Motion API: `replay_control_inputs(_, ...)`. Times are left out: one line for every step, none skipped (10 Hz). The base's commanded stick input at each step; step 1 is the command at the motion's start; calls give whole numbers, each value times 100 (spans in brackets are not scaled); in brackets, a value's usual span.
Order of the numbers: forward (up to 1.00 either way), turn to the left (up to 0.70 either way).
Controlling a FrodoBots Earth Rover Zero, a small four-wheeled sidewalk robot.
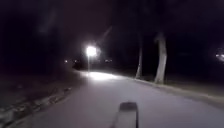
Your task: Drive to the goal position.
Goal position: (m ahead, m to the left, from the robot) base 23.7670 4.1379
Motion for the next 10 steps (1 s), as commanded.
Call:
replay_control_inputs(70,0)
replay_control_inputs(70,0)
replay_control_inputs(70,2)
replay_control_inputs(70,10)
replay_control_inputs(70,29)
replay_control_inputs(70,28)
replay_control_inputs(70,11)
replay_control_inputs(70,0)
replay_control_inputs(70,0)
replay_control_inputs(70,0)
